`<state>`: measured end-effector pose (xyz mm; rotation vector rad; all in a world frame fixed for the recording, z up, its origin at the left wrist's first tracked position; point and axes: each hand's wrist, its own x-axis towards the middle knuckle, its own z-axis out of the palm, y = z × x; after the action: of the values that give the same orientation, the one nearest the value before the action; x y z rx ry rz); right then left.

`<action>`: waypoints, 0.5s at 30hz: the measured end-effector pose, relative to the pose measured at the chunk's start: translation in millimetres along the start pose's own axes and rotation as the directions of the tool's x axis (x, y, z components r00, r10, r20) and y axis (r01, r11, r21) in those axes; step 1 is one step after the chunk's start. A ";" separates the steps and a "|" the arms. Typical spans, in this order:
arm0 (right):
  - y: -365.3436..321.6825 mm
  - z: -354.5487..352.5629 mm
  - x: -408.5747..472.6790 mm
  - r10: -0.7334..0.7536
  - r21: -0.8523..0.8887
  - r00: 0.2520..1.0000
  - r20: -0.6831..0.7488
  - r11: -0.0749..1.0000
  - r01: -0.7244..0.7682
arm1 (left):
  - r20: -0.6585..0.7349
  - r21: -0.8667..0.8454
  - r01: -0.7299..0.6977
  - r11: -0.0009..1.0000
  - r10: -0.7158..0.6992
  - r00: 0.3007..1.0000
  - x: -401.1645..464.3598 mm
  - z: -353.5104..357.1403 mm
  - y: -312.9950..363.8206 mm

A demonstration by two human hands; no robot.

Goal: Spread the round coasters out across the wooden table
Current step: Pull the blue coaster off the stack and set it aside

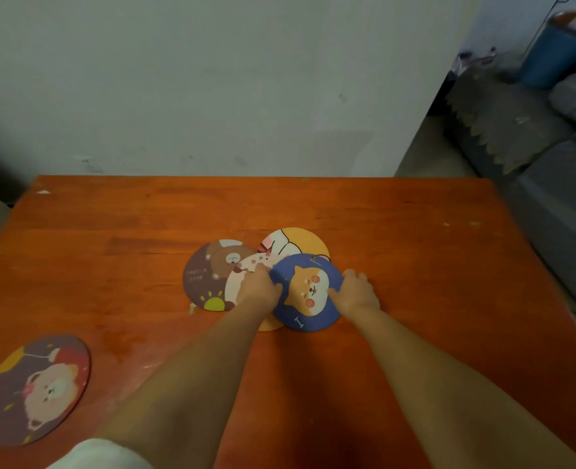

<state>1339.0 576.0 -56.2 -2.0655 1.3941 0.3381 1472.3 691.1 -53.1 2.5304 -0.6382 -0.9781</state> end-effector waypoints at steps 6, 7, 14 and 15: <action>-9.2 6.5 17.9 0.150 0.146 0.989 -0.013 0.978 -0.147 | -0.036 -0.047 0.080 0.996 -0.081 0.996 14.2 7.2 3.2; -8.2 6.7 20.4 0.166 0.156 0.986 -0.013 0.974 -0.162 | -0.036 -0.058 0.091 0.994 -0.093 0.995 16.1 7.5 2.7; 0.8 -0.5 18.1 0.063 0.234 0.995 -0.081 0.971 -0.042 | -0.093 -0.117 0.037 0.993 -0.048 0.995 6.9 3.0 -1.9; 1.9 -2.5 14.2 0.049 0.257 0.995 -0.092 0.966 -0.024 | -0.091 -0.126 0.035 0.991 -0.046 0.995 3.9 2.9 0.0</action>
<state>1342.8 563.3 -62.4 -1.8675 1.4522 0.0662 1472.8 688.6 -57.2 2.4712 -0.4850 -0.8782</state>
